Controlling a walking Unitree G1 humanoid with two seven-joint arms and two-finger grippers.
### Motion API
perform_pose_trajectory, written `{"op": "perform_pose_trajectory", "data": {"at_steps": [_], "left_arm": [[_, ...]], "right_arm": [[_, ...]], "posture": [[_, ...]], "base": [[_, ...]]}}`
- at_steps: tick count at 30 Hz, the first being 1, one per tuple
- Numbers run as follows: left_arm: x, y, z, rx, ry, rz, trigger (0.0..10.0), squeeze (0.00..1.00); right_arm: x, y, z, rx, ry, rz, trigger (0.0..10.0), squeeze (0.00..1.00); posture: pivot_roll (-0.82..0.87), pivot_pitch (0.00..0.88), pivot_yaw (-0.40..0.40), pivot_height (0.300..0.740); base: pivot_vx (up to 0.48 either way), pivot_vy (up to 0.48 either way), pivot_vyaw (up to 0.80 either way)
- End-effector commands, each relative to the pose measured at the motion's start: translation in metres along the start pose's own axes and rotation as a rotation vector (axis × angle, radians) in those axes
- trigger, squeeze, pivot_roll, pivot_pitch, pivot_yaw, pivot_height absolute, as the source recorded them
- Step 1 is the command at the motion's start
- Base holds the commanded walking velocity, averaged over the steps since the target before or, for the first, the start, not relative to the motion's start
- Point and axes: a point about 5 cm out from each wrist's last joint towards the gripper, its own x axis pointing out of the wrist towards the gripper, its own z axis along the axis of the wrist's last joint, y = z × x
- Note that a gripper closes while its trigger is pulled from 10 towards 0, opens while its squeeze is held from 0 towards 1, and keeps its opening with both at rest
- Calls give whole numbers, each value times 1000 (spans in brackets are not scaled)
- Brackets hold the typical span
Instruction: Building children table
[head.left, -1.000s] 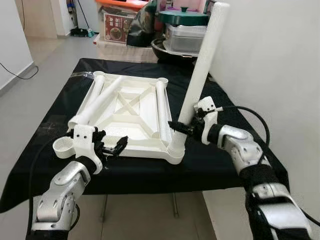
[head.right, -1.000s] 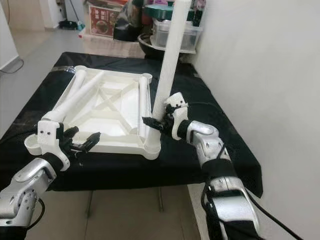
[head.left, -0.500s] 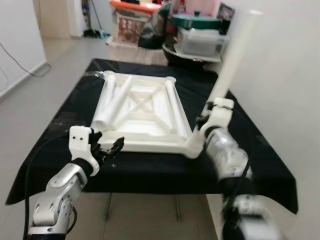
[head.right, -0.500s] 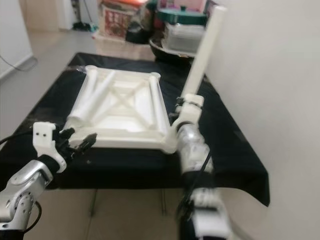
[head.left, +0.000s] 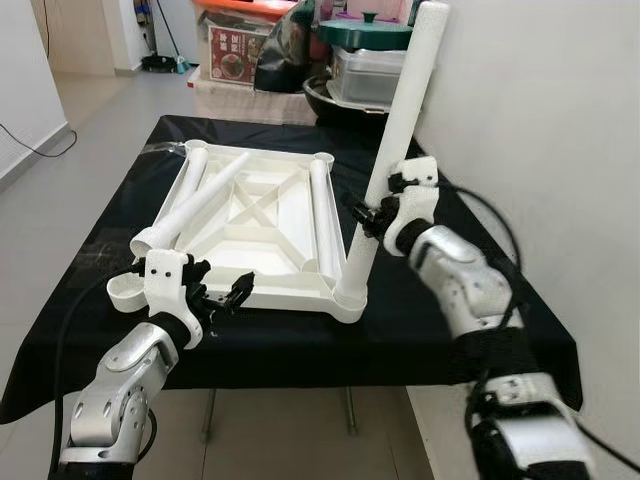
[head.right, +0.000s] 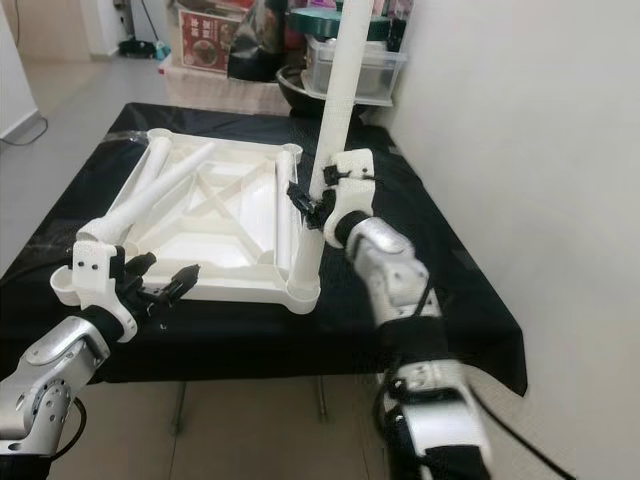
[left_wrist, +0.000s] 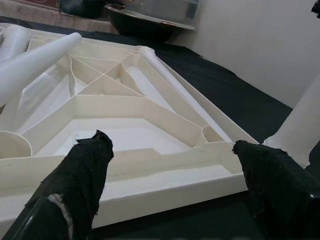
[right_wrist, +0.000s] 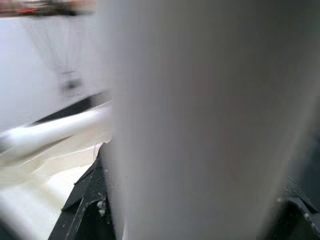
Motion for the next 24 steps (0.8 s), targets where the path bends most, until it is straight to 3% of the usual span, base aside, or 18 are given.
{"op": "perform_pose_trajectory", "data": {"at_steps": [1,4,5,6,7,9,11,12,14,15,16,17,18,19,20,21,23,24], "left_arm": [[2,-2,-4,-7,17,-10,10000,0],[3,-2,-4,-2,19,-13,10000,0],[3,-3,-5,0,20,-15,10000,0],[3,-3,-5,0,20,-15,10000,0],[3,-3,-5,2,21,-15,10000,0],[3,-3,-5,2,21,-15,10000,0],[2,-3,-6,2,21,-15,10000,0],[2,-3,-6,2,21,-14,10000,0],[2,-3,-6,2,21,-14,10000,0],[1,-3,-6,1,21,-14,10000,0],[1,-3,-6,1,21,-14,10000,0],[0,-3,-6,1,22,-14,10000,0],[-1,-3,-6,2,24,-15,10000,0],[-1,-3,-6,2,24,-15,10000,0],[-2,-2,-6,2,24,-16,10000,0],[-2,-2,-6,2,25,-16,10000,0],[-2,-2,-6,0,27,-16,10000,0],[-2,-2,-6,0,27,-16,10000,0]], "right_arm": [[-4,0,-5,-11,12,99,10000,0],[-5,2,-20,-60,104,193,10000,0],[-3,1,-27,-61,150,202,4667,0],[-3,1,-27,-61,150,202,4667,0],[0,0,-33,-52,184,189,0,0],[0,0,-33,-52,184,189,0,0],[3,-4,-37,-30,209,131,0,0],[5,-11,-41,-1,234,18,0,0],[5,-11,-41,-1,234,18,0,0],[5,-23,-45,25,256,-177,0,0],[5,-23,-45,25,256,-177,0,0],[-5,-40,-53,124,251,-492,0,0],[-17,-46,-61,202,254,-721,0,0],[-17,-46,-61,202,254,-721,0,0],[-25,-44,-67,257,249,-845,0,0],[-27,-31,-70,291,244,-869,0,0],[-23,-2,-69,314,247,-780,0,0],[-23,-2,-69,314,247,-780,0,0]], "posture": [[134,0,-141,740],[143,0,-146,740],[149,0,-153,740],[149,0,-153,740],[152,0,-157,740],[152,0,-157,740],[158,0,-163,740],[160,0,-162,740],[160,0,-162,740],[157,0,-159,740],[157,0,-159,740],[155,0,-159,740],[157,0,-158,740],[157,0,-158,740],[155,0,-156,740],[149,0,-146,740],[149,0,-146,740],[149,0,-146,740]], "base": [[0,0,0],[0,0,0],[0,0,0],[0,0,0],[0,0,0],[0,0,0],[0,0,0],[0,0,0],[0,0,0],[0,0,0],[0,0,0],[0,0,0],[0,0,0],[0,0,0],[0,0,0],[0,0,0],[0,0,0],[0,0,0]]}}
